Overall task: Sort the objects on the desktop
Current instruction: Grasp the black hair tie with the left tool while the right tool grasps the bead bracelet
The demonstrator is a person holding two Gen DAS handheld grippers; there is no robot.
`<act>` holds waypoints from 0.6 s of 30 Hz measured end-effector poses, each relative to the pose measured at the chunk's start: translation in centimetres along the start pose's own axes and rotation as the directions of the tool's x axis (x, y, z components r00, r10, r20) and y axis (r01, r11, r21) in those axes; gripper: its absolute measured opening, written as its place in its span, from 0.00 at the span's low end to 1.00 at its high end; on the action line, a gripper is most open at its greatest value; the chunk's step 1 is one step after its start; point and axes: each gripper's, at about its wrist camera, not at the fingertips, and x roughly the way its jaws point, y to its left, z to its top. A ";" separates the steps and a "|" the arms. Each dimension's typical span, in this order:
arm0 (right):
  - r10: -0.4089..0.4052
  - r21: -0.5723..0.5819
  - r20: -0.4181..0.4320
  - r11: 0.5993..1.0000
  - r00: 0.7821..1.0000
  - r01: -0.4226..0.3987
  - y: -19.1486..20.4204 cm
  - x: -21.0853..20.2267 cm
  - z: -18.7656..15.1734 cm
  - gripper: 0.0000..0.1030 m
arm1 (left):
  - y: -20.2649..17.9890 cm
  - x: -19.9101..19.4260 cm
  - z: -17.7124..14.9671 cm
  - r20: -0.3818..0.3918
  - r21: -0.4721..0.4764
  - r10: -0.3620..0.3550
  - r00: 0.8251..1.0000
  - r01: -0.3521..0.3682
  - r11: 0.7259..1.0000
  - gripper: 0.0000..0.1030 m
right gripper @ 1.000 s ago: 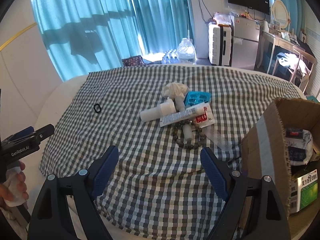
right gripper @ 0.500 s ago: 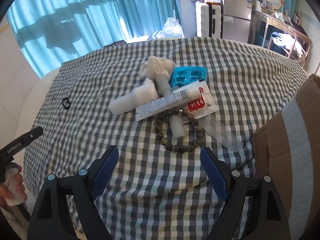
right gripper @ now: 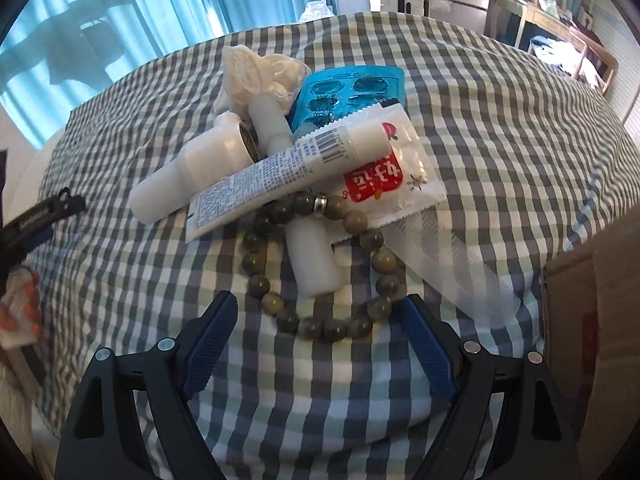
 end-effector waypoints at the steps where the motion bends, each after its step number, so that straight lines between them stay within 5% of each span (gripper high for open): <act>1: -0.022 -0.018 0.007 1.000 1.000 0.022 0.2 0.0 0.0 0.72 | 0.1 0.2 0.2 0.016 -0.004 -0.005 1.000 0.005 1.000 0.99; 4: -0.014 -0.028 0.021 1.000 1.000 0.015 0.1 -0.2 -0.2 0.53 | 0.3 -0.2 0.5 0.040 0.001 -0.030 0.999 0.030 1.000 0.66; 6: 0.023 -0.018 0.027 1.000 0.999 -0.023 -0.3 -0.6 -0.4 0.41 | 0.5 -0.9 0.5 0.050 0.021 -0.062 0.997 0.061 0.998 0.19; 8: 0.052 -0.007 0.029 0.999 0.998 -0.051 -0.8 -1.2 -0.8 0.36 | 0.5 -1.4 0.4 0.034 0.046 -0.077 0.996 0.075 0.996 0.11; 11: 0.096 0.004 0.037 0.995 0.995 -0.096 -1.2 -2.6 -1.3 0.11 | 0.6 -2.7 -0.4 0.028 0.066 -0.079 0.996 0.077 0.995 0.07; 18: 0.200 0.023 0.055 0.979 0.978 -0.202 -1.2 -6.7 -3.0 0.11 | 1.2 -7.7 -3.1 0.031 0.080 -0.187 0.982 0.184 0.980 0.07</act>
